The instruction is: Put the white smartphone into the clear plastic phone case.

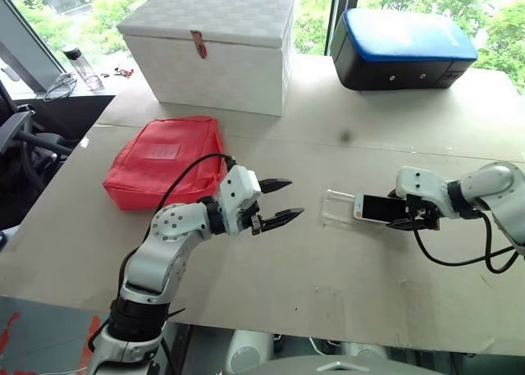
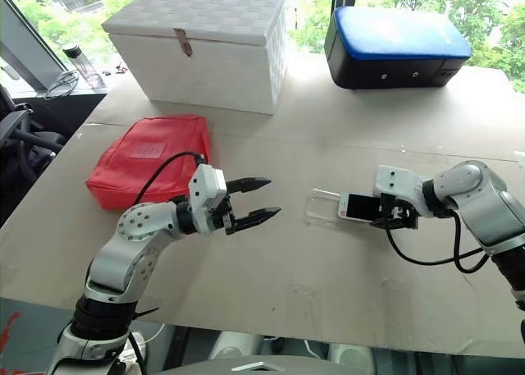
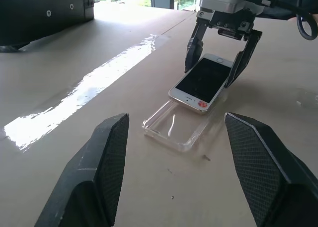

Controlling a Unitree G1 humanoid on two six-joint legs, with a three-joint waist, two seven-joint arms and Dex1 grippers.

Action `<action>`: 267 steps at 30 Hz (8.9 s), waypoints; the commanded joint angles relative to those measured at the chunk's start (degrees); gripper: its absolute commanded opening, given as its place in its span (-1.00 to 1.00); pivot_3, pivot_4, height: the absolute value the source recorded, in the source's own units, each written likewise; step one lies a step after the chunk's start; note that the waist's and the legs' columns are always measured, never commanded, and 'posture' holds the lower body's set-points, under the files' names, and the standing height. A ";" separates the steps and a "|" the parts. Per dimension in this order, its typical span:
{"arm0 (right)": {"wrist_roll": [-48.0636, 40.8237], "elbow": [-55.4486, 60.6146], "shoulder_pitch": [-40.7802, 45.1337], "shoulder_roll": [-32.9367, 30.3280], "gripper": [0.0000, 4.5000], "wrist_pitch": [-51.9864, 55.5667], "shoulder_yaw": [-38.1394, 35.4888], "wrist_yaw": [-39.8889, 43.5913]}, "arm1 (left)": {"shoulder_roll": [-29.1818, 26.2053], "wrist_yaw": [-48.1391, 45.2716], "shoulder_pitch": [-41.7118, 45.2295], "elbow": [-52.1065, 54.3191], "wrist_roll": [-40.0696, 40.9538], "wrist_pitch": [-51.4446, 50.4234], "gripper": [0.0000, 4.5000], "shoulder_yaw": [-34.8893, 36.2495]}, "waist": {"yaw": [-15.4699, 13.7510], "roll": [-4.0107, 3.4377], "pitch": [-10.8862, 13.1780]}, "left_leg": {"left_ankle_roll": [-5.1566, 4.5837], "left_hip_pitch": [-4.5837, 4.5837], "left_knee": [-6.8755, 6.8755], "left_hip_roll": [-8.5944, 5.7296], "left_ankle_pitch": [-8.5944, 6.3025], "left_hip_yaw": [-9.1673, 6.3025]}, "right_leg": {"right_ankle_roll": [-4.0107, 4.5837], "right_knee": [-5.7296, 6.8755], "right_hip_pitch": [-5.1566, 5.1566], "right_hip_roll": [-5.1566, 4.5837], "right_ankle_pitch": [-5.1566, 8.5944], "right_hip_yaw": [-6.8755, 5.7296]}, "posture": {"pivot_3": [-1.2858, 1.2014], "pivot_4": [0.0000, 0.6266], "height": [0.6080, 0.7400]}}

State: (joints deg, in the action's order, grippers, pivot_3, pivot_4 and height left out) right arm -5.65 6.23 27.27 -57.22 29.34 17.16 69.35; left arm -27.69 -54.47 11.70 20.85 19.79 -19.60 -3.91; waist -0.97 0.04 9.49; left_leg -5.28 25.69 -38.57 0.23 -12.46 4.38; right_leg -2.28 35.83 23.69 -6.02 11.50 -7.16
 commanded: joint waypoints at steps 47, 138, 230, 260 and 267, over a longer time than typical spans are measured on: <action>-4.43 16.54 -4.00 -1.86 0.30 18.83 -1.48 -3.77 | -2.11 2.58 -0.28 0.48 0.47 1.80 0.37 -1.62 | 0.03 -0.01 0.01 | 0.02 0.01 0.09 0.00 -0.02 0.00 | 0.03 -0.02 0.11 -0.07 0.04 0.01 | 0.03 -0.52 1.00; -16.77 42.95 -32.03 13.46 -1.00 31.47 -33.38 -36.87 | 3.74 -3.68 17.03 -28.43 -7.13 3.82 -0.96 -14.40 | -1.56 -0.06 -0.37 | -0.14 0.05 0.24 0.03 -0.16 0.07 | 0.01 -0.11 0.26 -0.02 0.05 0.01 | 0.03 -0.52 1.00; -2.90 1.68 5.28 8.27 -1.00 31.02 13.29 -17.40 | 18.17 0.04 24.32 -39.59 -13.87 -2.69 -0.96 -17.35 | -0.04 0.48 -1.00 | -0.26 -0.14 0.04 0.03 -0.21 -0.05 | -0.05 -0.06 -0.05 -0.05 -0.03 -0.13 | 0.03 -0.52 1.00; -0.40 6.53 -1.21 10.20 -1.00 30.04 8.31 -12.94 | 20.31 4.18 21.03 -36.15 -13.61 -3.88 -0.96 -17.25 | 0.06 0.69 -2.17 | -0.10 -0.62 0.39 0.06 -0.39 -0.09 | 0.01 -0.20 -0.32 -0.22 0.09 -0.22 | 0.03 -0.52 1.00; 1.23 4.32 -0.72 9.54 -1.00 28.68 11.25 -12.16 | 20.13 4.39 20.24 -35.53 -13.67 -3.98 -0.96 -17.47 | 0.16 0.70 -2.13 | -0.09 -0.80 0.38 0.06 -0.40 -0.10 | -0.03 -0.20 -0.35 -0.74 0.06 -0.89 | 0.03 -0.52 1.00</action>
State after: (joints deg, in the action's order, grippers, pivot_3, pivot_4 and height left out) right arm -5.61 14.63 29.65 -47.32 57.30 22.56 56.61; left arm -7.60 -50.22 32.60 -16.20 6.35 -23.39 -20.80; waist -0.82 0.75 7.36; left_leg -5.37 24.87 -38.18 0.29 -12.86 4.28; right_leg -2.31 35.63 23.32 -6.82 11.56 -8.16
